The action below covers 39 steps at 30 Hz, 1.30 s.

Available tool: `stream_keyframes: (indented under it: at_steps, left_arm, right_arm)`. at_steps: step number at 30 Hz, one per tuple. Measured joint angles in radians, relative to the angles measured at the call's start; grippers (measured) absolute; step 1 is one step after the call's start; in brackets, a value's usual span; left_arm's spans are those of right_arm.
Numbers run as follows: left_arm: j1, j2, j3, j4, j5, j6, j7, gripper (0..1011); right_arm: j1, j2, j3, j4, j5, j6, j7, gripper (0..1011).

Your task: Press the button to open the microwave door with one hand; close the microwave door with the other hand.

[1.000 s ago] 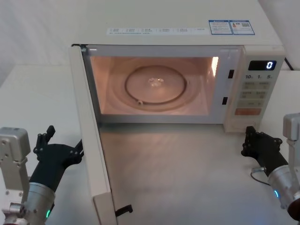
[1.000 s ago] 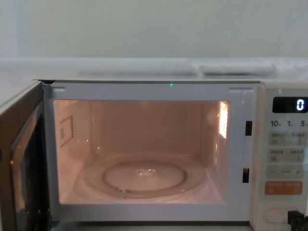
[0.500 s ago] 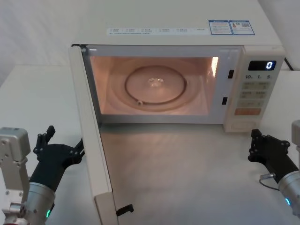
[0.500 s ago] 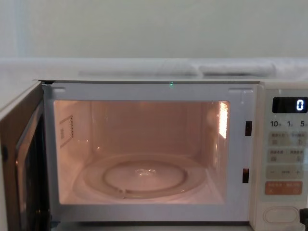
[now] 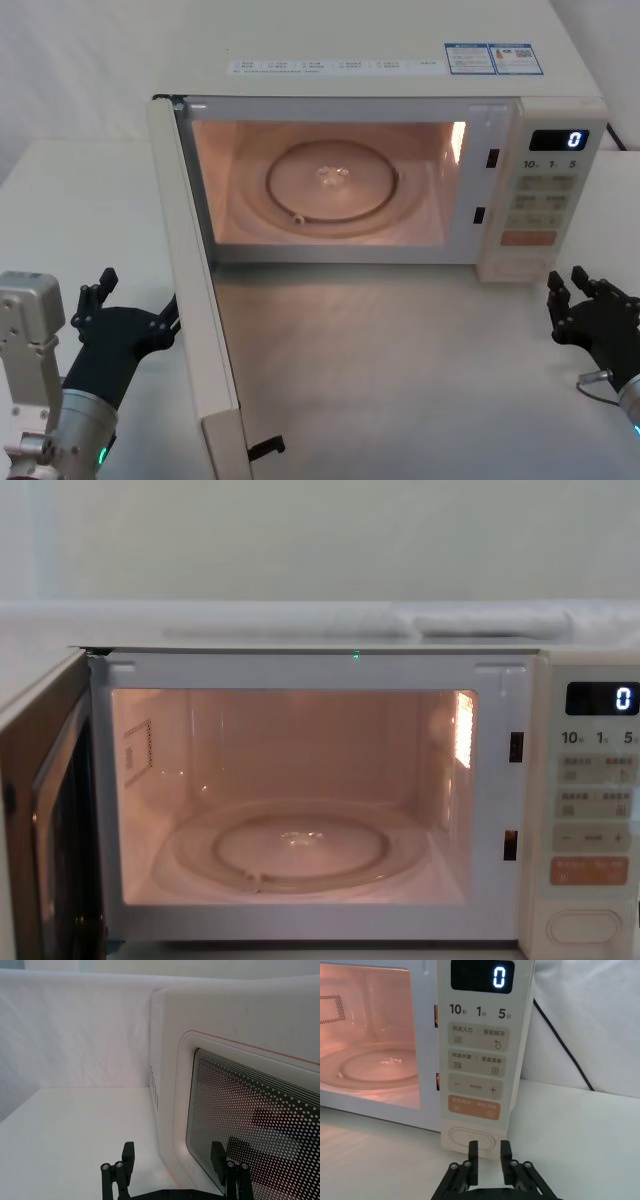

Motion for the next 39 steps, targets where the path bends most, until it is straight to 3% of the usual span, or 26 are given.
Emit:
stream_keyframes:
  at_steps: [17, 24, 39]
  left_arm:
    - [0.0, 0.0, 0.0, 0.0, 0.0, 0.0, 0.0, 1001]
    - [0.0, 0.0, 0.0, 0.0, 0.0, 0.0, 0.0, 1001]
    - [0.0, 0.0, 0.0, 0.0, 0.0, 0.0, 0.0, 1001]
  right_arm:
    - [-0.016, 0.012, 0.015, 0.005, 0.005, -0.021, 0.001, 797]
    - [-0.02, 0.013, 0.019, 0.008, 0.006, -0.025, 0.0, 983]
    - [-0.019, 0.012, 0.019, 0.009, 0.006, -0.025, -0.002, 1002]
